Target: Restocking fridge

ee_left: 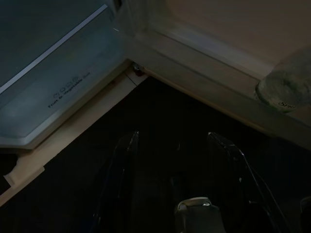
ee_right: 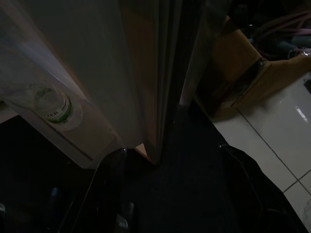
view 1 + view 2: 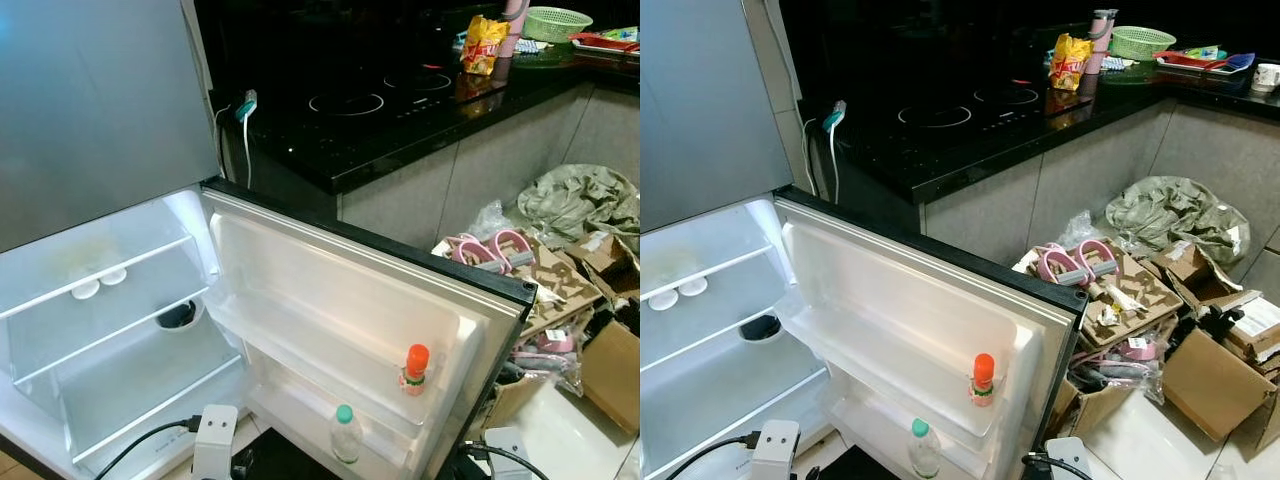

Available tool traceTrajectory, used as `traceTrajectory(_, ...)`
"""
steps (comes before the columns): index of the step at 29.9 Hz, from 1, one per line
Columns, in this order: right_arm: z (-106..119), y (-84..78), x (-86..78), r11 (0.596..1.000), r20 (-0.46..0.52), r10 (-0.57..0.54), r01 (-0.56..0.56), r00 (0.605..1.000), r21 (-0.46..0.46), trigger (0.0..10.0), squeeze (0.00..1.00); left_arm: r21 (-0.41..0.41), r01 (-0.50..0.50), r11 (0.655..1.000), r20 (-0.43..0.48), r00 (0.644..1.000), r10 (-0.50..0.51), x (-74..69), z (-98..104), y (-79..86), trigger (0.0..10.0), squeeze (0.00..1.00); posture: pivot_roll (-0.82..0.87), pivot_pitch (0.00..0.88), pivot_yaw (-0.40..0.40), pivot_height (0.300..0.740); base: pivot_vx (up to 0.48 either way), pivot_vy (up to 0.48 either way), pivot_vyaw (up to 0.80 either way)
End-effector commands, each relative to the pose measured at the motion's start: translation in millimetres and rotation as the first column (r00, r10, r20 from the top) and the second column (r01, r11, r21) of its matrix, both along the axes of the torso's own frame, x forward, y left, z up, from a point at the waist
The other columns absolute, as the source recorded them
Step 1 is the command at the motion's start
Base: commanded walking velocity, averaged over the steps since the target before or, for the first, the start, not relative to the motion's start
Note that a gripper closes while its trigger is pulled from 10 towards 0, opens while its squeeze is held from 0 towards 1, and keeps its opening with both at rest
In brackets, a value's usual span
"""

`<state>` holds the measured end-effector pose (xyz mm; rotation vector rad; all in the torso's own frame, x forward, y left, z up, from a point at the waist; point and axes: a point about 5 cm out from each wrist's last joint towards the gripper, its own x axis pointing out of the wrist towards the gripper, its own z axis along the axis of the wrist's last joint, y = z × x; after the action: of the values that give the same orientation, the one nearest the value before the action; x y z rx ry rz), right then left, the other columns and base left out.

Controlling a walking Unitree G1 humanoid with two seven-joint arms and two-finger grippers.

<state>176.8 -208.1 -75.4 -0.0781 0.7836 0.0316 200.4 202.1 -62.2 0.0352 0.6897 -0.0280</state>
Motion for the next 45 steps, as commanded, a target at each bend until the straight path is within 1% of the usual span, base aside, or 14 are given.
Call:
traceTrajectory(1,-0.7,-1.0,-0.8,1.0,-0.012,-0.002,0.002,1.0,-0.011,10.0,0.0,0.006,-0.001,1.0,-0.022,1.0,0.001,-3.1,-2.3,1.6,10.0,0.0,-0.05,0.024,0.015,0.74,0.0,0.0,0.0)
traceTrajectory(8,-0.9,-1.5,-0.1,1.0,-0.018,-0.013,0.012,1.0,-0.019,10.0,0.0,-0.018,-0.014,1.0,-0.031,0.999,0.014,-3.4,-3.1,0.7,10.0,0.0,-0.05,0.024,0.015,0.74,0.0,0.0,0.0)
traceTrajectory(11,-1.1,-1.4,-0.3,1.0,-0.022,-0.014,0.013,1.0,-0.018,10.0,0.0,-0.017,-0.013,1.0,-0.033,0.999,0.012,-3.2,-3.1,0.6,10.0,0.0,-0.05,0.025,0.015,0.74,0.0,0.0,0.0)
traceTrajectory(39,-2.3,-0.1,-1.5,1.0,-0.035,-0.017,0.017,0.999,-0.008,10.0,0.0,-0.003,-0.006,1.0,-0.044,0.999,0.006,-2.3,-3.3,0.9,10.0,0.0,-0.05,0.022,0.019,0.74,-0.338,0.0,0.0)
traceTrajectory(45,-2.4,-1.7,-2.5,1.0,-0.036,-0.014,0.013,0.999,-0.01,10.0,0.0,0.008,-0.013,1.0,-0.05,0.999,0.013,-2.6,-3.9,0.7,10.0,0.0,-0.06,0.018,0.018,0.74,0.0,0.0,0.0)
